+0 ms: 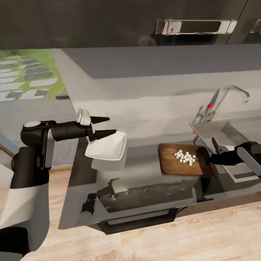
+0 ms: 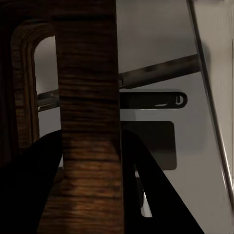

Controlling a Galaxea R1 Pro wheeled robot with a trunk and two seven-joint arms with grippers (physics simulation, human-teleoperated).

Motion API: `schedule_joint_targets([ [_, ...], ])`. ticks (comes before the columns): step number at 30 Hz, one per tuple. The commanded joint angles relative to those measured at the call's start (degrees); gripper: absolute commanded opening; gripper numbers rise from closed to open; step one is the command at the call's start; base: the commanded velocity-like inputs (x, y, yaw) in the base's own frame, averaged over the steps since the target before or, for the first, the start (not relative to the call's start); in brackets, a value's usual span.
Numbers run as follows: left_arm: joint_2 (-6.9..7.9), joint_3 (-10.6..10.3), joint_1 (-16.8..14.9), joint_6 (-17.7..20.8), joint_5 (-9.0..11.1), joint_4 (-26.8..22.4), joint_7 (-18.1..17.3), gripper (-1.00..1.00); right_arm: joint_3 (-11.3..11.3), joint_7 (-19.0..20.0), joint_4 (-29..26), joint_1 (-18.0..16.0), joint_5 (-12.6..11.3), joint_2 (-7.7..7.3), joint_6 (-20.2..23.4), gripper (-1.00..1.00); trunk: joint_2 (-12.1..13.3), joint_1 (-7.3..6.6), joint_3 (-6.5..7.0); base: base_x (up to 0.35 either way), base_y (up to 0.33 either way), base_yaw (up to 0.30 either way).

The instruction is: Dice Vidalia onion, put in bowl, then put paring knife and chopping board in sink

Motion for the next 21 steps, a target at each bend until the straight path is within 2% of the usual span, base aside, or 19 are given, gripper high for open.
schedule_joint_targets([
  [1, -0.02, 0.06, -0.07, 0.58, -0.28, -0.03, -0.4, 1.0, 0.2, 0.59, -0.02, -0.08, 0.54, -0.05, 0.13, -1.0, -0.11, 0.04, -0.03, 0.0, 0.0, 0.0],
  [21, -0.04, -0.01, -0.07, 0.52, -0.28, -0.03, -0.38, 1.0, 0.2, 0.59, -0.02, -0.09, 0.54, -0.07, 0.19, -1.0, -0.11, 0.04, 1.76, 0.0, 0.0, 0.0],
])
